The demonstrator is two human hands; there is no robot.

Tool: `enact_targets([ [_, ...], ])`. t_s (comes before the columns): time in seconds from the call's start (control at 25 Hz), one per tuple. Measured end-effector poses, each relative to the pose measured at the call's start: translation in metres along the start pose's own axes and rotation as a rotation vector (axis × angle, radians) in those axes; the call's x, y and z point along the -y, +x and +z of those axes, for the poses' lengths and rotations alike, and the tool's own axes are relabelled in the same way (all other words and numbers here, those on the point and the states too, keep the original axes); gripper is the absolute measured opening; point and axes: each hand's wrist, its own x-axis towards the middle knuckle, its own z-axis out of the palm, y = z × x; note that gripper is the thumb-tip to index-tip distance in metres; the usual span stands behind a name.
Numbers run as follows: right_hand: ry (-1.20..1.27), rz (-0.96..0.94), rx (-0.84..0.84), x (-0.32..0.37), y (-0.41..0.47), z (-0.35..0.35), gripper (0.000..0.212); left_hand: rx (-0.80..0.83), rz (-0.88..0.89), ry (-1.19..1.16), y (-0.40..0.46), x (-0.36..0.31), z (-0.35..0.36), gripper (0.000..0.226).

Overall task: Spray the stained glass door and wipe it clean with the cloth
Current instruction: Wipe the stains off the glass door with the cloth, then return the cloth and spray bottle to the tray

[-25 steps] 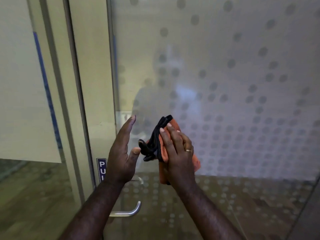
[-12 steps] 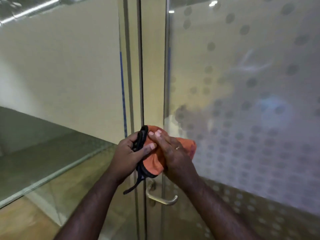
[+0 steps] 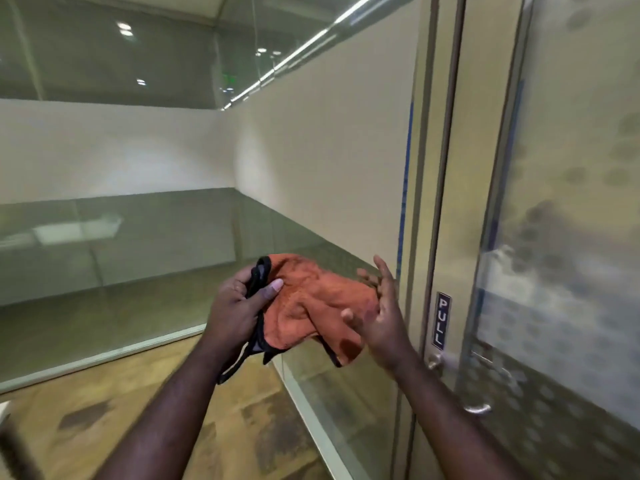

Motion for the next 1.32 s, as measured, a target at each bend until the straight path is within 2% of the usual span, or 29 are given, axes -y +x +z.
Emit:
enact_targets([
  [0.08,0.263,0.174,0.047,-0.006,0.002,0.033,0.117,-0.092,-0.007,0.015,-0.016,-0.009,-0.037,0.025],
  [0.16,0.42,0.249,0.153,-0.011,0.003,0.069,0.077,-0.175,-0.015,0.016,-0.032,-0.019,-0.073,0.021],
  [0.24,0.467,0.267,0.246,-0.009,-0.001,0.107,0.05,-0.257,-0.027,0.037,-0.05,-0.026,-0.109,0.019],
  [0.36,0.458,0.291,0.271,-0.001,-0.006,0.165,0.033,-0.367,-0.02,0.182,-0.077,-0.036,-0.166,0.022],
  [0.48,0.444,0.297,0.297,0.016,-0.018,0.227,0.029,-0.427,0.015,0.422,-0.109,-0.048,-0.224,0.024],
  [0.64,0.404,0.27,0.31,0.045,-0.048,0.305,0.023,-0.488,0.029,0.553,-0.156,-0.068,-0.295,0.025],
  [0.88,0.392,0.224,0.355,0.079,-0.082,0.406,0.019,-0.594,0.036,0.602,-0.219,-0.1,-0.381,0.028],
  [1.0,0.386,0.24,0.41,0.086,-0.099,0.45,0.027,-0.684,0.022,0.657,-0.247,-0.108,-0.415,0.029],
  [1.2,0.402,0.277,0.492,0.091,-0.129,0.518,0.026,-0.819,-0.085,0.762,-0.294,-0.11,-0.468,0.036],
  [1.32,0.398,0.308,0.543,0.086,-0.146,0.557,0.023,-0.894,-0.186,0.721,-0.319,-0.103,-0.499,0.029],
])
